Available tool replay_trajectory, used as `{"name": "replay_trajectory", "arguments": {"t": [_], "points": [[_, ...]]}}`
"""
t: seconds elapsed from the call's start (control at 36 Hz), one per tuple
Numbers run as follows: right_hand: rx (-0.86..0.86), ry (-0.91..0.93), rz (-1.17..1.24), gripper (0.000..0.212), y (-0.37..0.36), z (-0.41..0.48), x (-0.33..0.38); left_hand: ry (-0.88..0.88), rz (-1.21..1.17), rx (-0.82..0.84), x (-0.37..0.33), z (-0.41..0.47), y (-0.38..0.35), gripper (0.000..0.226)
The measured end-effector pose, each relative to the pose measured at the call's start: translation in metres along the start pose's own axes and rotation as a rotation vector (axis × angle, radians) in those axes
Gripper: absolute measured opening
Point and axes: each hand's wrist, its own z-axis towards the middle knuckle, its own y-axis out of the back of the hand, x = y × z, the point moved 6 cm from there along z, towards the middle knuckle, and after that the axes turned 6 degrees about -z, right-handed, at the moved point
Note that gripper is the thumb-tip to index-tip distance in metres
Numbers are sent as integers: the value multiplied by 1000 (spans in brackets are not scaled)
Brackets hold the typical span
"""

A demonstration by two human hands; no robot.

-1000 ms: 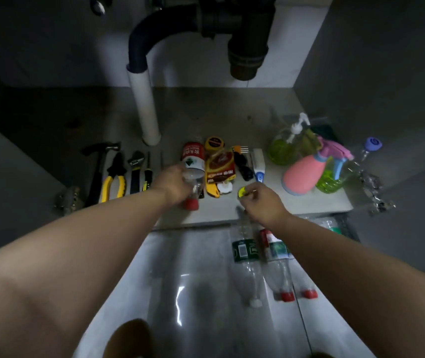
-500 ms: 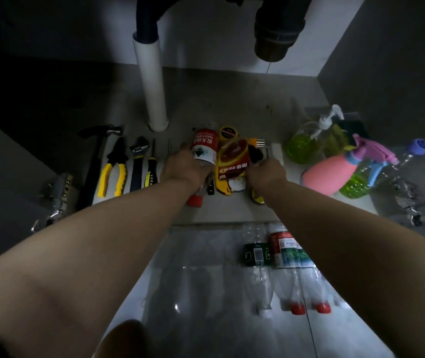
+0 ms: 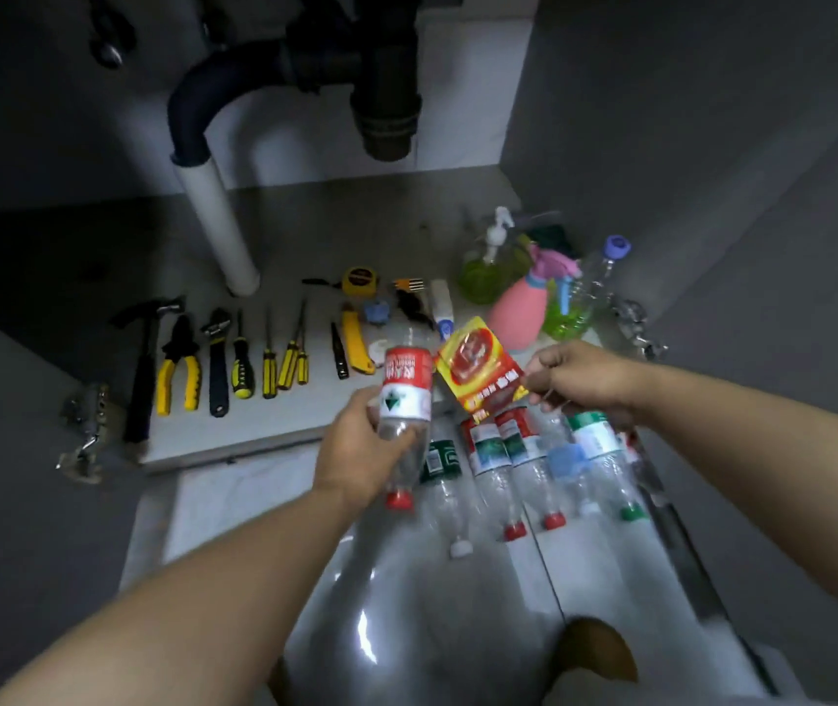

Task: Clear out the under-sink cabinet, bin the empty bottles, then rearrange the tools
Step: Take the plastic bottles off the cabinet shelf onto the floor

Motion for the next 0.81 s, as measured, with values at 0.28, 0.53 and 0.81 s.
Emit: {"name": "replay_trajectory", "arguments": {"t": [0.28,0.53,0.81], "points": [[-30,-232,64,18,-22,-29,-117,228,-33,-24,87,-74,-57,54],[-189,-368,348,9,-49,-20,-173,337,-32,-111,114,-32,-59,48],[-357,-408,563,16,-50,-18,-192,379,-67,-97,129,-7,-79,55]]}}
